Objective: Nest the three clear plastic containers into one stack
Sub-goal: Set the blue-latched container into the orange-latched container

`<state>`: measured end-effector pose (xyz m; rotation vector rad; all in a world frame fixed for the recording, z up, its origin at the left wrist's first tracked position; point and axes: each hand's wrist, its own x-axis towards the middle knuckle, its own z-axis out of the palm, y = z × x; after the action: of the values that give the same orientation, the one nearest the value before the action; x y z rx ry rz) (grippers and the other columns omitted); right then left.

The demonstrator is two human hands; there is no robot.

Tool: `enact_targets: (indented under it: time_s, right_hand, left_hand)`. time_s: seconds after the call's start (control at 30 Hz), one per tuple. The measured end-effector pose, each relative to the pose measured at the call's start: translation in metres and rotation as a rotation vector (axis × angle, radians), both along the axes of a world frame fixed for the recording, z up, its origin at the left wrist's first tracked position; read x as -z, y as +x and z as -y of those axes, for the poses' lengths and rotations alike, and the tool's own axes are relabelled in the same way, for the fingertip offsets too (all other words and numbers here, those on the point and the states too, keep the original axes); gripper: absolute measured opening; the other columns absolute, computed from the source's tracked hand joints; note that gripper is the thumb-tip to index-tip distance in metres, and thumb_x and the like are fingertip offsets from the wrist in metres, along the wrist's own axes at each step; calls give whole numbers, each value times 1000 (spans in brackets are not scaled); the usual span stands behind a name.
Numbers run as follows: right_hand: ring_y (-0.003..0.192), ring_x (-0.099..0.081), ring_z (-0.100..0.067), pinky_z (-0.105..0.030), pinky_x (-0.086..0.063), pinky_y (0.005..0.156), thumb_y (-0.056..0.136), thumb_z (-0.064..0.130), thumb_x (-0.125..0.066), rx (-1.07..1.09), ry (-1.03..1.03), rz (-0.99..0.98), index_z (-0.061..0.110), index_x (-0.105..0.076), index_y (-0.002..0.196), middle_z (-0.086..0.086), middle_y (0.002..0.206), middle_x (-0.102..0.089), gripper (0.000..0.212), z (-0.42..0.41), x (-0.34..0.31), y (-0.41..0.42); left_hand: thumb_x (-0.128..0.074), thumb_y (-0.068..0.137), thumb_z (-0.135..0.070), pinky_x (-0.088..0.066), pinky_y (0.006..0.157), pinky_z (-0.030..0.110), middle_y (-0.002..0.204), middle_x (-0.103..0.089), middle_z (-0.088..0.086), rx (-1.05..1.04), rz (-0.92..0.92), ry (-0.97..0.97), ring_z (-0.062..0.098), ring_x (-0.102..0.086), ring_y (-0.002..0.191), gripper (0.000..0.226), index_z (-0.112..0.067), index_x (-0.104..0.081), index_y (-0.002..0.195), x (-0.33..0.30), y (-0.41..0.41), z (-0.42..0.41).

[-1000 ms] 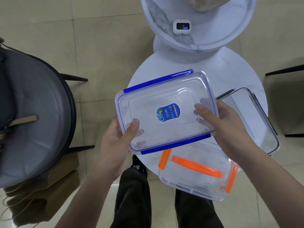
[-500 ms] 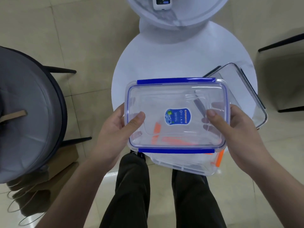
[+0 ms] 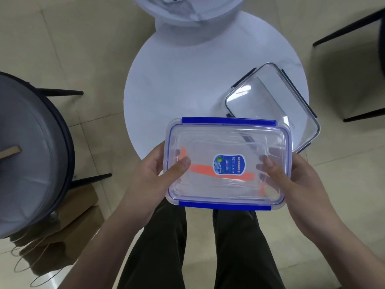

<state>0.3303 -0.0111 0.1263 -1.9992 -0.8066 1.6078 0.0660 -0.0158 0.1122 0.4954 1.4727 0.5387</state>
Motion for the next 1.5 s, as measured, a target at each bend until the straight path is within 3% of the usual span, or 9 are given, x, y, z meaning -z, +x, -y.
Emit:
enact_targets:
  time_s: [0.13, 0.33, 0.43, 0.63, 0.73, 0.87, 1.13, 1.37, 1.5]
  right_hand:
    - [95, -76, -13, -31, -63, 70, 78, 45, -67, 12, -19, 14, 23, -64, 119, 3, 106, -76, 46, 13, 3, 12]
    - [82, -75, -4, -16, -57, 55, 77, 41, -67, 9, -43, 48, 21, -63, 108, 13, 91, -76, 37, 27, 7, 21]
    - [83, -76, -6, -18, -58, 56, 73, 44, -68, 5, -55, 54, 23, -63, 105, 11, 91, -76, 38, 33, 10, 22]
    - [85, -75, -4, -20, -61, 60, 66, 55, -66, -33, -60, 104, 23, -63, 109, 8, 94, -76, 54, 42, 16, 23]
    - [84, -74, 0, -15, -58, 58, 70, 51, -67, -36, -65, 118, 22, -64, 109, 8, 98, -75, 48, 46, 22, 23]
    - [83, -72, 5, -10, -54, 55, 75, 44, -69, -33, -85, 138, 18, -63, 113, 10, 99, -74, 46, 51, 32, 22]
    - [84, -71, 8, -9, -53, 53, 75, 47, -67, -32, -87, 164, 18, -63, 116, 11, 102, -73, 51, 54, 44, 22]
    - [83, -69, 13, -8, -53, 54, 74, 48, -66, -32, -72, 160, 20, -63, 116, 14, 102, -71, 50, 48, 49, 21]
    - [84, -71, 6, -6, -51, 53, 74, 46, -66, -30, -55, 161, 20, -62, 116, 13, 103, -70, 50, 49, 51, 18]
  left_hand:
    - [-75, 67, -55, -62, 91, 53, 119, -77, -5, 51, -61, 2, 22, -73, 113, 63, -32, -67, 124, 2, 8, 6]
    - [-77, 68, -48, -64, 87, 46, 113, -79, -10, 97, -143, -7, 13, -75, 107, 58, -29, -69, 122, 7, 15, 16]
    - [-77, 72, -41, -65, 85, 41, 107, -80, -14, 126, -171, -17, 10, -76, 102, 45, -32, -70, 116, 11, 14, 21]
    - [-79, 68, -46, -64, 87, 37, 106, -79, -18, 138, -217, -25, 7, -75, 101, 50, -34, -70, 116, 17, 14, 31]
    - [-79, 67, -46, -64, 86, 35, 105, -79, -20, 137, -225, -29, 8, -75, 102, 47, -38, -69, 112, 21, 15, 34]
    - [-78, 69, -43, -63, 79, 23, 103, -76, -27, 168, -250, -15, -3, -71, 102, 43, -41, -66, 111, 29, 15, 33]
    - [-77, 72, -44, -61, 76, 16, 101, -76, -25, 220, -278, 6, -7, -70, 98, 46, -36, -66, 116, 38, 17, 29]
    - [-73, 69, -51, -61, 87, 35, 111, -74, -17, 234, -315, 1, 7, -73, 102, 53, -35, -64, 119, 37, 19, 25]
    - [-70, 67, -53, -59, 77, 17, 109, -72, -18, 231, -327, 23, 7, -71, 102, 60, -30, -63, 123, 38, 20, 20]
